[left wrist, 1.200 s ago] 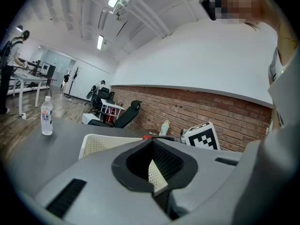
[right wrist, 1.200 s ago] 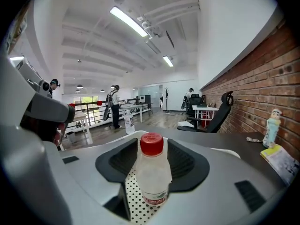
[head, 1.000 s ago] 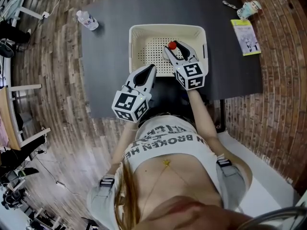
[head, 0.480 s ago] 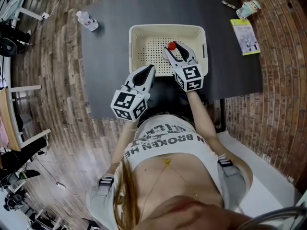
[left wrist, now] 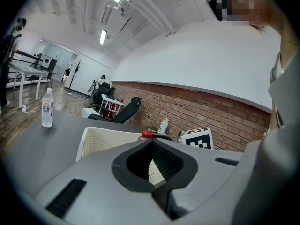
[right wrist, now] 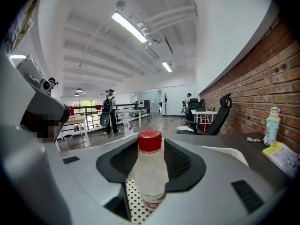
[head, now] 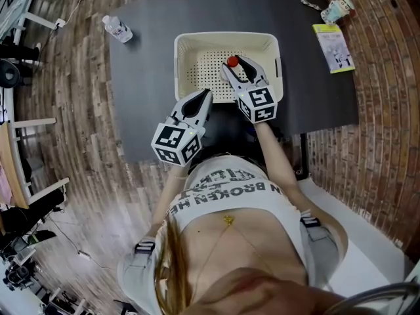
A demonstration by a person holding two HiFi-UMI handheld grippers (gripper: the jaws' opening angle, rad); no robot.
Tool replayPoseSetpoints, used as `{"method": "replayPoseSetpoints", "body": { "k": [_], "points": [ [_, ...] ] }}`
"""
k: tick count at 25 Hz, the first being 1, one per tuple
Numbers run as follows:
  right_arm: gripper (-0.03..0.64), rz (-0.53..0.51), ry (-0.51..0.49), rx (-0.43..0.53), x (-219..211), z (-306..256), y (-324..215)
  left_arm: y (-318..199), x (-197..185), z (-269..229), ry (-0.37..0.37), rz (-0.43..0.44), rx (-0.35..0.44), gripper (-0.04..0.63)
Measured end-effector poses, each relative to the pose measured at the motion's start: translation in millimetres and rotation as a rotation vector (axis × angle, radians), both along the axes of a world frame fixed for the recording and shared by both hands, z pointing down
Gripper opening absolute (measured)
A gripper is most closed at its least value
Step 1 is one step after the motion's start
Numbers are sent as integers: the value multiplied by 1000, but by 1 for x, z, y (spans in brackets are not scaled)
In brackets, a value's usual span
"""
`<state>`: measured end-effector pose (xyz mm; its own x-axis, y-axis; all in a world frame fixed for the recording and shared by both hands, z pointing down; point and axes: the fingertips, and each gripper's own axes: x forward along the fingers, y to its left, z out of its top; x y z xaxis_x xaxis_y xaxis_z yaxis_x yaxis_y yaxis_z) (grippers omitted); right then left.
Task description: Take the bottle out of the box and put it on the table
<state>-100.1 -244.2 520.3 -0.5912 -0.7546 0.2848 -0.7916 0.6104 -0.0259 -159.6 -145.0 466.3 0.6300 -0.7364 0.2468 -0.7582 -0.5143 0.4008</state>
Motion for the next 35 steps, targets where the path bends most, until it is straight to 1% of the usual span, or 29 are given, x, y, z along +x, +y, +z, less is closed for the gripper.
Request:
{"method": "replayPoseSetpoints", "body": {
  "k": [8,15,20,23,26,28,32,35],
  "points": [
    [169,-2,-14,-8,3,2,-1,1,2,5,0,3,-15,3],
    [169,-2,-16,-8,1,1,-3,2,5,4,-7,30,-17,3],
    [169,-4,-16,-10,2,1,-3,3,10,6,-33,44,-10,3],
    [169,-4,-16,-9,1,1,-2,5,10,7,-18,46,-15,3],
    [169,-4,-21,-8,2,1,-2,7,11,8,-47,48,-7,3],
    [169,-3,-20,-7,2,1,-2,8,10,8,-45,46,-7,3],
    [169,-11,-2,8,1,-2,-2,9,8,6,-38,39,-2,3],
    [161,-36,34,-9,-1,-3,-2,9,6,4,-43,29,4,3]
  ]
}}
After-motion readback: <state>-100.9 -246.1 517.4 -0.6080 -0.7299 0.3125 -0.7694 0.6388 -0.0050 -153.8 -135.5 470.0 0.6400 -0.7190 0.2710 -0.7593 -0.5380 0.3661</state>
